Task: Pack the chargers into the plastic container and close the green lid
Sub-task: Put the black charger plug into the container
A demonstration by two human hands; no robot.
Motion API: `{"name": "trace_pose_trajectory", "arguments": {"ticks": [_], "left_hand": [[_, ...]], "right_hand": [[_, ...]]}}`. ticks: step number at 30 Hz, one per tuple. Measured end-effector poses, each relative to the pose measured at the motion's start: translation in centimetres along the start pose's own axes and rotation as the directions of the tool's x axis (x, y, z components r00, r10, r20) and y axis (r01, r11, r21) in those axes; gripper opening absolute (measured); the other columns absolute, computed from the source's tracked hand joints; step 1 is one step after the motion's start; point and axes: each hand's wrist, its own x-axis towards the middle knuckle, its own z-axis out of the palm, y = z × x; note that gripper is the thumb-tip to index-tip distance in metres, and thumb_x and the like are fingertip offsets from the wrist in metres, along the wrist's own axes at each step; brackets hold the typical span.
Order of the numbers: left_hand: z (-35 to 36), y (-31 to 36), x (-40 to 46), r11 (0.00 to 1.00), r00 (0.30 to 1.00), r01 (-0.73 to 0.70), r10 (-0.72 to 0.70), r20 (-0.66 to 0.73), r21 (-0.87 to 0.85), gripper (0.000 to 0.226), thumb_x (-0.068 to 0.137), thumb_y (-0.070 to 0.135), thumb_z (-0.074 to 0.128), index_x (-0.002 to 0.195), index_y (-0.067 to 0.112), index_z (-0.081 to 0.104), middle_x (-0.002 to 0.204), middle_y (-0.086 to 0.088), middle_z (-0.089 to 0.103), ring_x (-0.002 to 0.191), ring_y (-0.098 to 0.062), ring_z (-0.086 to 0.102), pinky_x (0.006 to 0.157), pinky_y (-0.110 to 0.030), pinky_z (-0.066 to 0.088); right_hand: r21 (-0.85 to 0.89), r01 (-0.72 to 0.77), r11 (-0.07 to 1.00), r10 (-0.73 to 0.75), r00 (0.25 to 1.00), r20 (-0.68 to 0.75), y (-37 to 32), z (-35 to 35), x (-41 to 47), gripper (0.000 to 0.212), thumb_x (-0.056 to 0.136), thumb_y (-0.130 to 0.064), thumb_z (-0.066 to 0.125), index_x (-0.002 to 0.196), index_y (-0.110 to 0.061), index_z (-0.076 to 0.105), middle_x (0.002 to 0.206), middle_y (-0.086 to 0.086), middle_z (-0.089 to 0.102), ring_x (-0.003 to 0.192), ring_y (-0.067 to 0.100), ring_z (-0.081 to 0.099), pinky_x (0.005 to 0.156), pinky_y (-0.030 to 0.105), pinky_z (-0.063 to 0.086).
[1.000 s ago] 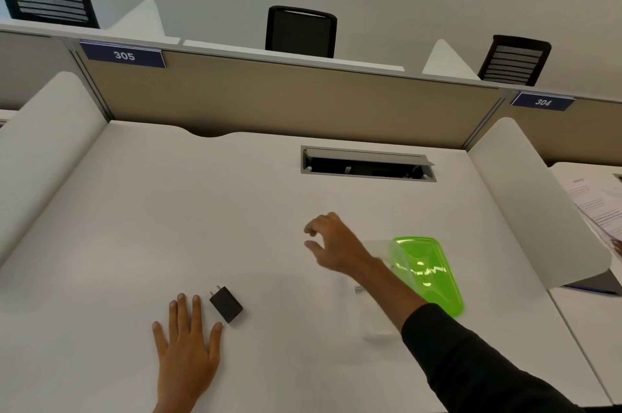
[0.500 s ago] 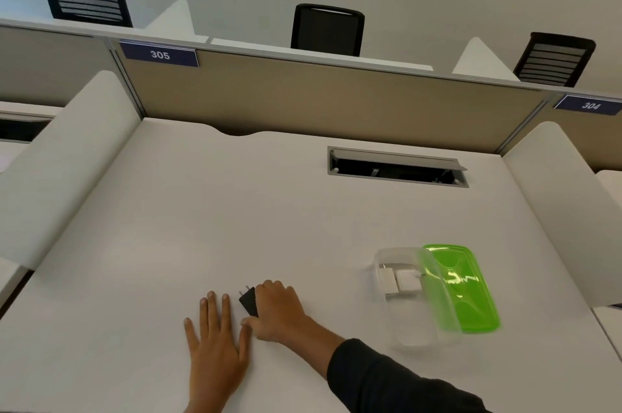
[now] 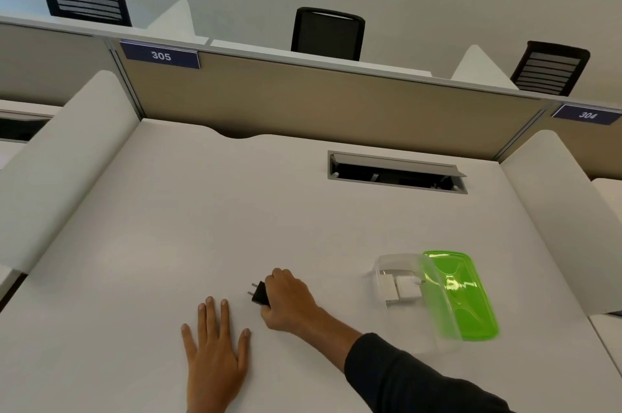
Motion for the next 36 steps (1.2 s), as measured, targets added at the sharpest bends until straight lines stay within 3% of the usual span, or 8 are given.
{"name": "trace_pose_trajectory", "arguments": {"ticks": [5,10,14,18,25,31,36], "left_hand": [[0.3,-0.1,0.1,1.000,1.000,-0.002,0.001,-0.010,-0.014,0.085,0.096,0.061,0.028,0.166,0.012,0.025,0.177,-0.014,0.017,0.165,-0.032,0.019,0.129,-0.066,0.015],[0.7,-0.3,0.2,1.000,1.000,-0.017,0.017,-0.024,-0.022,0.087,0.096,0.062,0.024,0.165,0.011,0.026,0.177,-0.016,0.019,0.164,-0.033,0.021,0.129,-0.067,0.015],[1.0,-0.4,0.3,1.000,0.999,-0.011,0.010,-0.036,-0.027,0.091,0.096,0.069,0.008,0.167,0.012,0.022,0.177,-0.015,0.016,0.165,-0.031,0.017,0.130,-0.065,0.012],[1.0,-0.3,0.1,0.999,0.999,-0.001,0.000,-0.033,-0.035,0.087,0.096,0.063,0.022,0.167,0.013,0.020,0.178,-0.014,0.014,0.166,-0.030,0.015,0.130,-0.065,0.011],[0.9,-0.3,0.1,1.000,1.000,0.006,-0.007,-0.024,-0.027,0.087,0.096,0.064,0.022,0.168,0.014,0.018,0.178,-0.013,0.011,0.166,-0.029,0.012,0.131,-0.064,0.009],[0.5,-0.1,-0.1,0.999,1.000,0.009,-0.010,-0.022,-0.051,0.089,0.094,0.065,0.020,0.167,0.014,0.019,0.178,-0.013,0.013,0.166,-0.029,0.013,0.131,-0.063,0.008],[0.2,0.1,-0.2,0.998,1.000,0.011,-0.012,-0.018,-0.058,0.090,0.094,0.066,0.019,0.168,0.015,0.018,0.178,-0.012,0.012,0.166,-0.029,0.012,0.132,-0.063,0.007]], "right_hand": [[0.025,0.008,1.000,-0.004,0.989,-0.150,4.8,-4.7,-2.0,0.032,0.084,-0.034,0.064,0.108,-0.013,0.061,0.108,0.004,0.061,0.101,0.028,0.062,0.077,0.041,0.055],[0.032,-0.099,0.995,0.104,0.963,-0.248,11.5,-7.4,-5.9,0.033,0.081,-0.040,0.064,0.107,-0.022,0.061,0.105,-0.005,0.061,0.098,0.022,0.063,0.077,0.039,0.055],[0.015,-0.219,0.976,0.215,0.937,-0.275,16.9,-8.4,-9.8,0.034,0.079,-0.042,0.064,0.108,-0.024,0.062,0.107,-0.007,0.061,0.103,0.021,0.063,0.078,0.039,0.056],[-0.070,-0.303,0.950,0.280,0.931,-0.234,20.5,-8.5,-13.4,0.034,0.076,-0.038,0.065,0.108,-0.026,0.063,0.105,-0.008,0.062,0.099,0.022,0.065,0.073,0.040,0.057],[-0.287,-0.298,0.910,0.303,0.953,-0.027,22.4,-7.4,-16.0,0.034,0.076,-0.032,0.067,0.109,-0.026,0.066,0.109,-0.008,0.062,0.109,0.020,0.063,0.075,0.037,0.057],[-0.338,-0.290,0.895,0.333,0.940,0.075,22.1,-6.3,-16.1,0.039,0.080,-0.024,0.070,0.118,-0.023,0.067,0.120,-0.003,0.063,0.115,0.026,0.061,0.087,0.037,0.053],[-0.331,-0.337,0.881,0.382,0.921,0.079,22.0,-5.6,-16.2,0.039,0.079,-0.020,0.073,0.117,-0.022,0.066,0.118,0.001,0.064,0.110,0.027,0.064,0.088,0.035,0.052]]}}
